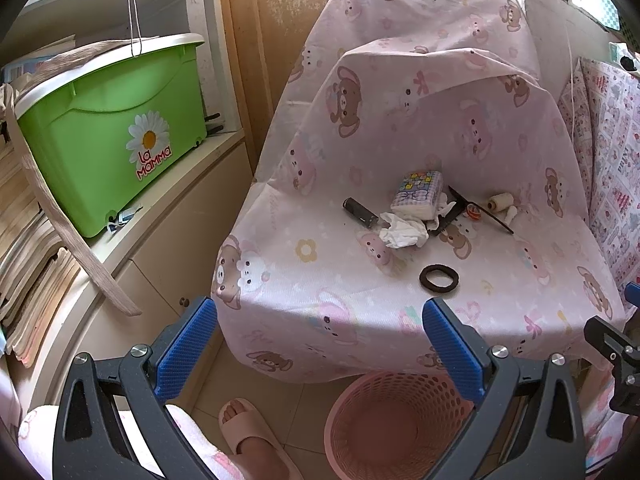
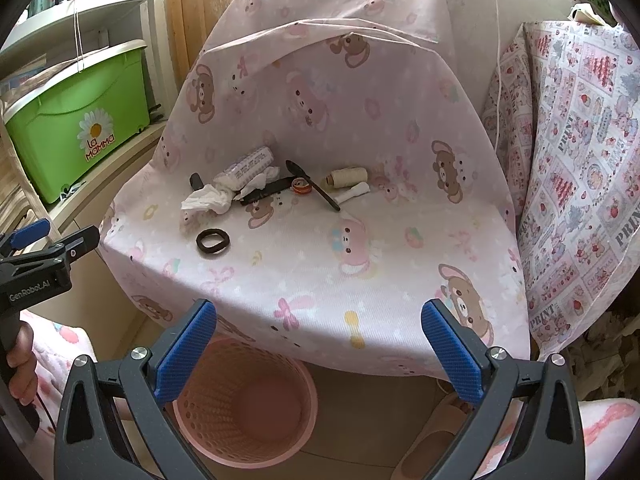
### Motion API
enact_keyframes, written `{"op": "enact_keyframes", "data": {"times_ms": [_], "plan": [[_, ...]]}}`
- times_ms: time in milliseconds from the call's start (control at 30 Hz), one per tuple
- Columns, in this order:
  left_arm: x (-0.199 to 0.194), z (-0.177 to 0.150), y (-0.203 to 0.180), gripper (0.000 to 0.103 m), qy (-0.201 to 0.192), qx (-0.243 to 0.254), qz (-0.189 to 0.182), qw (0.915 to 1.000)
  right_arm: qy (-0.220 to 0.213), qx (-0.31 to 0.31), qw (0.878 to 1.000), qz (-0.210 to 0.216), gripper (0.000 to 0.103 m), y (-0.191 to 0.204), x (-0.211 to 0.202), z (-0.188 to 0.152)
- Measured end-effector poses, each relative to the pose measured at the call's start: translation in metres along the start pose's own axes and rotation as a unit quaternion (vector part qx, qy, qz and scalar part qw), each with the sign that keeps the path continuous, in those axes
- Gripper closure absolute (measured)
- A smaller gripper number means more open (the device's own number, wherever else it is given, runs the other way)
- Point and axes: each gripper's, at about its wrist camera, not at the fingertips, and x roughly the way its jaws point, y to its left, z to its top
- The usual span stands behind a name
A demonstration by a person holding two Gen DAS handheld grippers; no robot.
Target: Collect trash
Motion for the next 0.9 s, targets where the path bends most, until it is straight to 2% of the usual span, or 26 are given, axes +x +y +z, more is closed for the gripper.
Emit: {"op": "enact_keyframes", "data": {"times_ms": [900], "plan": [[0.010, -0.003, -0.008, 0.001, 0.013, 0.008, -0.006, 0.9999, 0.016, 0.001, 1.000, 0.000, 0.000, 0.001, 0.012, -0.003]]}}
